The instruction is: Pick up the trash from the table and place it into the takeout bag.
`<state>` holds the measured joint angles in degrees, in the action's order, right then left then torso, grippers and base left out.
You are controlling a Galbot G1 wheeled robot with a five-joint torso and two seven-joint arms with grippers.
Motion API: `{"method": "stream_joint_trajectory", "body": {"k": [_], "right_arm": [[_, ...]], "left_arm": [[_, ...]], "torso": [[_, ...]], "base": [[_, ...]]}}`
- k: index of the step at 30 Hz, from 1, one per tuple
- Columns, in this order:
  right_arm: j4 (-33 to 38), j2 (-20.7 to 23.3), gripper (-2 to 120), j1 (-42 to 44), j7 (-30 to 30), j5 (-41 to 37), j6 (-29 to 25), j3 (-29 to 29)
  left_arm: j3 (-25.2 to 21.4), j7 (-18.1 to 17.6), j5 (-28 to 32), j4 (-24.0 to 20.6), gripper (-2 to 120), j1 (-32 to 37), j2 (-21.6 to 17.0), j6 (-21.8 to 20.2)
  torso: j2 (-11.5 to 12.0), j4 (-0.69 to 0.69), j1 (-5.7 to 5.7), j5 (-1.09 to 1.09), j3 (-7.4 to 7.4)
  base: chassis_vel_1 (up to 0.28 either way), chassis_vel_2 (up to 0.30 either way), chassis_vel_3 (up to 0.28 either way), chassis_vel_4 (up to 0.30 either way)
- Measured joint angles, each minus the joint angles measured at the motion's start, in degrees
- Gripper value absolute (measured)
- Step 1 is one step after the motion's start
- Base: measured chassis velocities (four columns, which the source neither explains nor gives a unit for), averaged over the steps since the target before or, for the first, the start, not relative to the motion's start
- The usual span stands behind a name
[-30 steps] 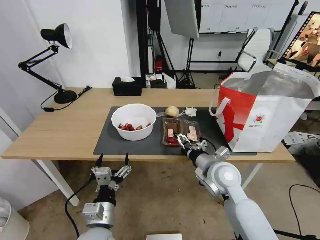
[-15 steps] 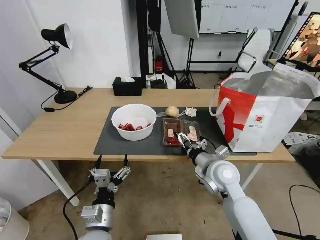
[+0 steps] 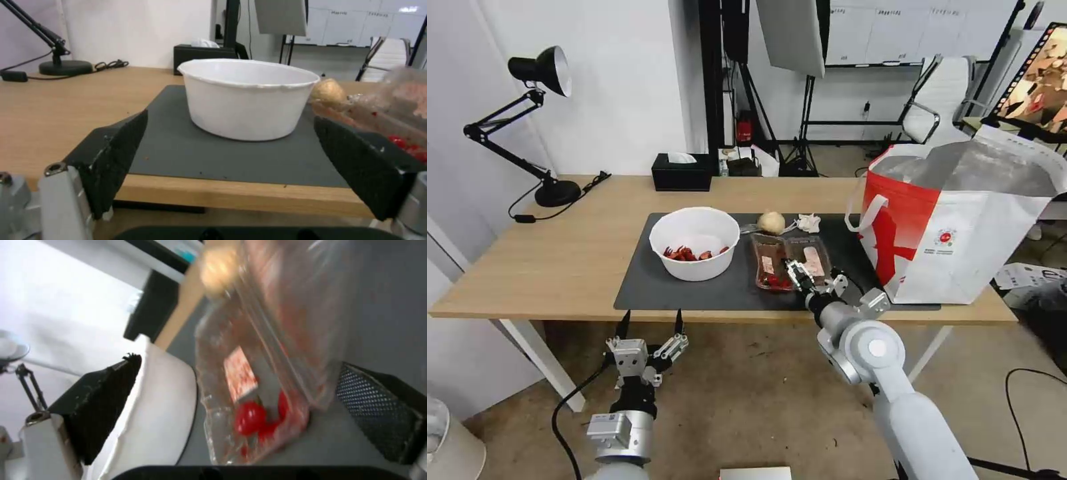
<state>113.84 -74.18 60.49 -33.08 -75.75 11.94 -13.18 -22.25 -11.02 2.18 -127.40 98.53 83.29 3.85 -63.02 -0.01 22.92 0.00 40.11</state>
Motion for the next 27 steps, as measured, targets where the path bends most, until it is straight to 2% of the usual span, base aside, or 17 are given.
{"method": "stream_joint_trajectory", "body": {"k": [5,7,9,11,16,24,27], "right_arm": [[0.2,1.2,100,0.0,3.9,7.8,0.0,0.8],[-2.0,2.5,100,-3.6,8.4,10.0,1.8,3.0],[-3.0,2.6,100,-5.0,8.3,8.5,3.5,3.7],[-4.4,2.4,100,-7.4,5.5,1.6,8.0,4.5],[-6.2,1.4,100,-9.8,0.0,-8.2,9.3,3.7],[-5.6,3.4,100,-11.0,2.4,-9.5,6.3,2.8],[-6.1,4.9,100,-13.2,5.4,-5.5,5.0,3.2]], "left_arm": [[0.1,0.0,0.0,0.4,100,-0.1,-0.1,0.3],[0.0,0.0,0.1,0.6,100,-0.4,-0.1,0.5],[0.0,0.0,0.1,0.7,100,-0.4,-0.1,0.5],[-0.1,0.0,0.1,0.8,100,-0.4,-0.1,0.5],[-0.2,-0.1,0.1,1.0,100,-0.5,-0.2,0.6],[-0.4,-0.2,0.3,1.7,100,-1.2,-0.5,1.2],[-0.4,-0.2,0.5,1.3,100,-1.3,-0.7,1.2]], "torso": [[0.0,-0.01,0.0,0.0,0.0],[0.0,0.0,0.0,0.0,-0.01],[0.0,0.0,0.0,0.0,0.0],[0.0,0.01,0.0,0.0,0.0],[0.0,0.02,0.0,0.0,0.0],[0.0,0.0,0.0,0.0,0.0],[0.0,0.0,0.0,0.01,-0.01]], "base": [[0.0,0.0,0.0,0.0],[0.0,0.0,0.0,0.0],[0.0,0.0,0.0,0.0],[0.0,0.0,0.0,0.0],[0.0,0.0,0.0,0.0],[0.0,0.0,0.0,0.0],[0.0,0.0,0.0,0.0]]}}
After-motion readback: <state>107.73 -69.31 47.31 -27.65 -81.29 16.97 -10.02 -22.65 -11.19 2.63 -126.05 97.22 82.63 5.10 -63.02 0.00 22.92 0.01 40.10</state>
